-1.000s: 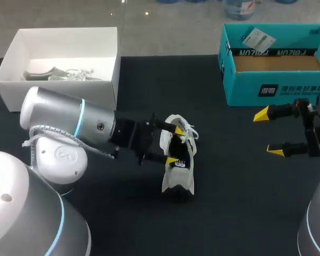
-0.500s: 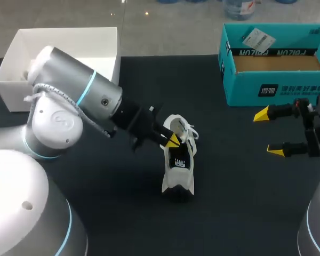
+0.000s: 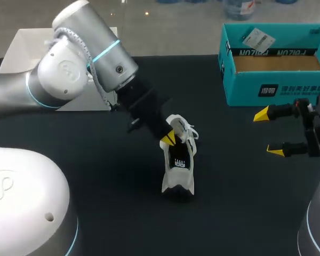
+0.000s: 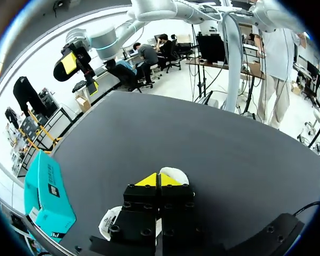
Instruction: Take the shoe out of the shoebox, open the shoe tongue, remove and reinsert the insole, then place the shoe into the shoebox
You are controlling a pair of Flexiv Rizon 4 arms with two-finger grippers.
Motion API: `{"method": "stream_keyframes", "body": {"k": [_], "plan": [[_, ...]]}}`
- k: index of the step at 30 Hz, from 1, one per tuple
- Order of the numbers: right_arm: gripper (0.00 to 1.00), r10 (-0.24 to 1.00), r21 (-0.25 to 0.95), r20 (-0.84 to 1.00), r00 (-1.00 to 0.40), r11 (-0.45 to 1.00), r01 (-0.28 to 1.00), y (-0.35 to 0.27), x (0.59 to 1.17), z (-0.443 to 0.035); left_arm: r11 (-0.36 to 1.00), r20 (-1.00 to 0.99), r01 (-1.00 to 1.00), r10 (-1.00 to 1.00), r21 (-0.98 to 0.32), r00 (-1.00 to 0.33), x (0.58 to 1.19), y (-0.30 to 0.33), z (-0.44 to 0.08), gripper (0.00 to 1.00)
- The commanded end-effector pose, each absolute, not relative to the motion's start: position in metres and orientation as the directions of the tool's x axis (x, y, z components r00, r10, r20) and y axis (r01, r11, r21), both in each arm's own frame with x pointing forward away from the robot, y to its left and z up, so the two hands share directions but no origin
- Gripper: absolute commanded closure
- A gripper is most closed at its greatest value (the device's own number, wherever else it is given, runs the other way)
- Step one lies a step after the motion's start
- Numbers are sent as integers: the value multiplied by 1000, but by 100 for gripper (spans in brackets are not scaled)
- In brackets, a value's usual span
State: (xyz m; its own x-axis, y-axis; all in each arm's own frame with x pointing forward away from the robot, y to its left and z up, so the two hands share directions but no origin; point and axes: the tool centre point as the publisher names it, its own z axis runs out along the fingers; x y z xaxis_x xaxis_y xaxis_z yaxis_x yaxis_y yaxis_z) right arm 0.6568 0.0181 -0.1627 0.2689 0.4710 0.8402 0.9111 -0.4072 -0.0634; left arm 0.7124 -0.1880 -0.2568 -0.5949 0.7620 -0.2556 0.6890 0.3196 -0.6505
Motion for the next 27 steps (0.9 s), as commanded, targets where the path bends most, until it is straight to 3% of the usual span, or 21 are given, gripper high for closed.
{"method": "stream_keyframes", "body": {"k": [1,4,8,14,16,27], "plan": [[0,471,-57,840,271,-419,906,17,646,-161,319,-54,689,886,-651,-461,718,-192,-255,100],[0,471,-57,840,271,-419,906,17,646,-161,319,-54,689,886,-651,-461,718,-192,-255,100],[0,471,-57,840,271,-419,906,17,646,-161,152,-175,811,938,-565,-298,710,-203,-266,100],[0,471,-57,840,271,-419,906,17,646,-161,-56,-164,876,986,-480,-26,716,-213,-275,100],[0,471,-57,840,271,-419,906,17,646,-161,-10,-99,902,994,-432,-36,718,-216,-276,100],[0,471,-57,840,271,-419,906,17,646,-161,-20,-132,898,990,-440,-42,718,-218,-280,100]]}}
